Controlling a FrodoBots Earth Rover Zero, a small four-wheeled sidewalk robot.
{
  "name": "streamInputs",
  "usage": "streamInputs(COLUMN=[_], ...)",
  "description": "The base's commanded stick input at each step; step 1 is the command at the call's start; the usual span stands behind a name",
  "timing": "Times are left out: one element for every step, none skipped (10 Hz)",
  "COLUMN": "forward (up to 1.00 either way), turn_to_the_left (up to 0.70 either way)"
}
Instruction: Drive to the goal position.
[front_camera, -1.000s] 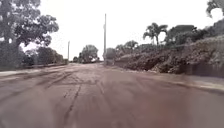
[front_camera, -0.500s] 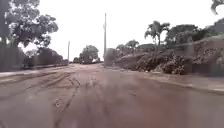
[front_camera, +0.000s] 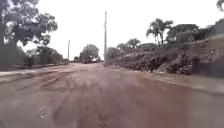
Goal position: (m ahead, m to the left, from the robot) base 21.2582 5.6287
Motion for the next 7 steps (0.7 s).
streamInputs(forward=[0.70,0.70,0.70,0.70,0.70,0.70,0.70], turn_to_the_left=[0.00,0.00,0.00,0.00,0.01,0.20,0.27])
